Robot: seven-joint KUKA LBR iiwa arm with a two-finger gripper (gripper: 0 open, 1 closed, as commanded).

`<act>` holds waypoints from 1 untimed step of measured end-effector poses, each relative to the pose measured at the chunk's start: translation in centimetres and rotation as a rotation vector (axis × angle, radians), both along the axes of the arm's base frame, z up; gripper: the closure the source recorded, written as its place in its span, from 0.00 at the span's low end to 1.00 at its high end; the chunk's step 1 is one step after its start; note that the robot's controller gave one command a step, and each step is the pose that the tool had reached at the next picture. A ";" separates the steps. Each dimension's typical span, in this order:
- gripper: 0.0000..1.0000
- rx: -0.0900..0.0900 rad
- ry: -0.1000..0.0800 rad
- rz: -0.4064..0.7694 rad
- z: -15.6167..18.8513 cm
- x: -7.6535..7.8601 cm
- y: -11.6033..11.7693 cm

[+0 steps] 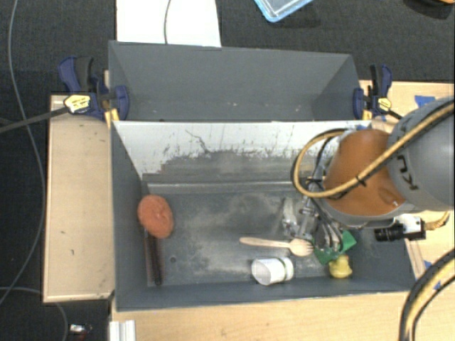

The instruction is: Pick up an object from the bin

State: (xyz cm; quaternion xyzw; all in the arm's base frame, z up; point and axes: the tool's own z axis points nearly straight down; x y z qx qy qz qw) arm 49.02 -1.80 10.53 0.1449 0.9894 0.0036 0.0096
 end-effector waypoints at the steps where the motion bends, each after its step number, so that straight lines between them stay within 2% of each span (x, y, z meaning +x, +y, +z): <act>1: 0.00 0.003 0.003 -0.176 5.0 0.6 -6.1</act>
Offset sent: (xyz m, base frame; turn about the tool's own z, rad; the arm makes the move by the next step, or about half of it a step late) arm -0.0038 -0.0204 0.0222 -0.0439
